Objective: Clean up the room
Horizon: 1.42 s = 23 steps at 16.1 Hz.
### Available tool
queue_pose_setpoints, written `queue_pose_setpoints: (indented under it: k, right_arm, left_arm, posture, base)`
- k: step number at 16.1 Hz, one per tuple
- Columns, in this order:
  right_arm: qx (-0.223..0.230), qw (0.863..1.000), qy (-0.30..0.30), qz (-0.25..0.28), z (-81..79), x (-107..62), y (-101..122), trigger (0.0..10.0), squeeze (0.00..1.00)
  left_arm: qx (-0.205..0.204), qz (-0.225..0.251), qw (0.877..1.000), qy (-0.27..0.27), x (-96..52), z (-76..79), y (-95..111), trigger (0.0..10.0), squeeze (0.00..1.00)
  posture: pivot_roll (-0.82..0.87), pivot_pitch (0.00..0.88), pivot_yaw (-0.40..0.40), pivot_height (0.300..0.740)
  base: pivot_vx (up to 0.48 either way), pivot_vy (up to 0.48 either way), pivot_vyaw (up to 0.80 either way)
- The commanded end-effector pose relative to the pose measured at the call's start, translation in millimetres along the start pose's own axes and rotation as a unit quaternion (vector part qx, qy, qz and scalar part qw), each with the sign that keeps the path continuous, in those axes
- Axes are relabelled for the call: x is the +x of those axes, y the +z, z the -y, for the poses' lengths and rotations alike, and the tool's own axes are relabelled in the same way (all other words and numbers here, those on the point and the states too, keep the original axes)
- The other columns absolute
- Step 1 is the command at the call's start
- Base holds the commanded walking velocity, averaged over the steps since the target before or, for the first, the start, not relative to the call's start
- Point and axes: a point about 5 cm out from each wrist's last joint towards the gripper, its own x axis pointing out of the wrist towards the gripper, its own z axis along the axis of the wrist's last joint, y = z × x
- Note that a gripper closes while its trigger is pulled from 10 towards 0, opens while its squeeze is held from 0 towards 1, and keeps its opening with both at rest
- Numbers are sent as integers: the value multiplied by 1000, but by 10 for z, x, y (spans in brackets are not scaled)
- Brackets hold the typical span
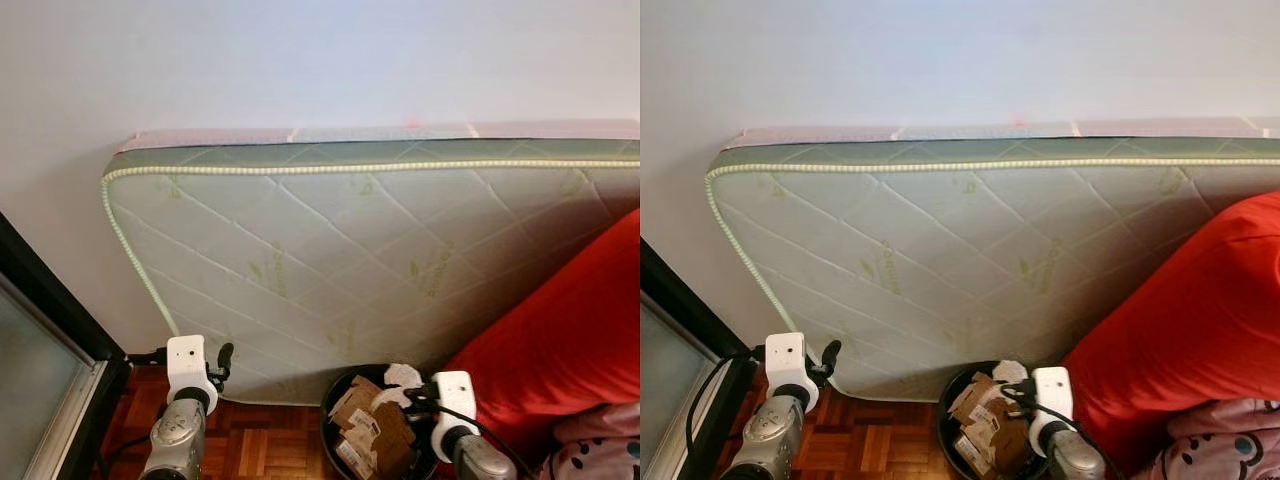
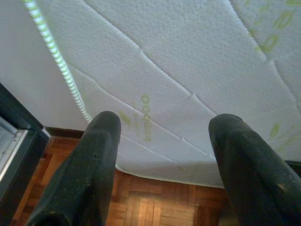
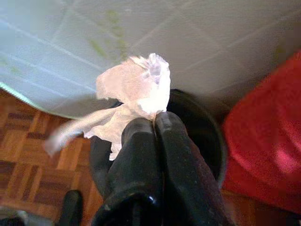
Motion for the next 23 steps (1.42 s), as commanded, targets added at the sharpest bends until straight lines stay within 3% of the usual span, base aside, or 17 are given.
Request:
queue_pose_setpoints:
  k: [1, 6, 11, 20, 23]
  right_arm:
    - [-5, 1000, -1, 0, -37, 18, 14, 10000, 0]
    - [-5, 1000, 7, 6, -190, 41, -7, 10000, 0]
    - [-6, 1000, 10, 3, -214, 12, -81, 10000, 0]
    - [4, 1000, -5, 3, 160, -143, -163, 10000, 0]
    - [10, 1000, -21, -8, 538, -319, -213, 10000, 0]
  left_arm:
    - [-7, -6, 1000, 5, -11, -11, -28, 10000, 0]
    - [-8, -6, 1000, 6, -7, -15, -23, 10000, 0]
    - [-8, -6, 1000, 8, -4, -18, -20, 10000, 0]
    - [-14, -5, 1000, 9, 3, -20, -11, 10000, 0]
    - [-13, -9, 1000, 10, 3, -18, -19, 10000, 0]
  posture:
    - [53, 54, 3, 651]
    - [55, 54, 2, 646]
    - [57, 54, 2, 646]
    - [58, 53, 0, 646]
    - [59, 53, -1, 646]
  base:
    - [0, 0, 0]
    - [0, 0, 0]
    - [0, 0, 0]
    - [0, 0, 0]
    - [0, 0, 0]
